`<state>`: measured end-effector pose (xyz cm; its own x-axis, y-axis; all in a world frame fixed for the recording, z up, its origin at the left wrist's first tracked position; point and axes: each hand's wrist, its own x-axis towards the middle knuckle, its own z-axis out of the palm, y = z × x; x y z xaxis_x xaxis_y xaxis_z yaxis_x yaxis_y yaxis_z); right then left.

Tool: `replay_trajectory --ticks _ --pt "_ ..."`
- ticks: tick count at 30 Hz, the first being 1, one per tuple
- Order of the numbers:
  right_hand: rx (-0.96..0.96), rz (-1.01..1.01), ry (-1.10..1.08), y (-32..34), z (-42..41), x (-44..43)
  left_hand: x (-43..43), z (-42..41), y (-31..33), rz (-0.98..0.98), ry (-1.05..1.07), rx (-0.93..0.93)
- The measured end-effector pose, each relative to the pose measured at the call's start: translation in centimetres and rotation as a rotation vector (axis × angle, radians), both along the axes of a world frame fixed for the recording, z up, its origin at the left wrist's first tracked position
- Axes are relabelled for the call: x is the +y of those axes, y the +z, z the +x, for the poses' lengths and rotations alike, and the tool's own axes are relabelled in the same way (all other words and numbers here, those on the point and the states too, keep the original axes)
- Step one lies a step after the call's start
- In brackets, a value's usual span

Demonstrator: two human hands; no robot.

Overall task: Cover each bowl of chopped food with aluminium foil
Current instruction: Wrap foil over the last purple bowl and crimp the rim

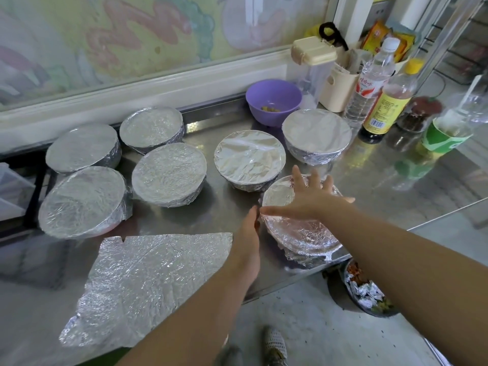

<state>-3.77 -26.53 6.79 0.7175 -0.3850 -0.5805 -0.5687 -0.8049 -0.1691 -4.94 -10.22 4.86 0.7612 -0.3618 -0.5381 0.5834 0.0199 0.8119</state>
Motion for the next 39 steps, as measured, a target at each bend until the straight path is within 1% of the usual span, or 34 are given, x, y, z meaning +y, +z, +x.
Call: replay_trajectory --ticks 2,4,12,21,24,27,30,33,39 --pt "-0.018 0.002 0.042 -0.1 -0.3 -0.2 0.2 1.7 -0.9 0.096 0.017 -0.043" --pt "-0.017 -0.007 0.088 -0.1 -0.7 -0.5 0.1 2.8 -1.3 0.152 0.002 -0.057" --pt "-0.006 -0.02 0.114 -0.2 -0.8 -0.3 -0.2 5.3 -2.4 0.166 -0.093 -0.107" --pt "-0.013 -0.011 0.105 -0.6 -0.9 -0.3 -1.1 6.3 -2.7 0.221 -0.054 -0.094" --pt "-0.017 -0.016 0.1 -0.6 -0.9 -0.2 -1.1 6.1 -2.8 0.284 -0.04 -0.159" --pt "-0.023 -0.023 0.092 -0.6 -0.9 0.0 -0.6 5.9 -2.5 0.312 -0.098 -0.226" --pt "-0.026 -0.036 0.084 -0.5 -0.8 0.1 -0.5 6.2 -1.6 0.452 -0.226 -0.396" --pt "-0.025 -0.039 0.075 -0.6 -0.8 0.2 -1.1 6.5 -1.0 0.577 -0.268 -0.535" --pt "-0.029 -0.045 0.064 -0.7 -0.7 0.3 -1.5 6.4 -0.8 0.704 -0.294 -0.652"
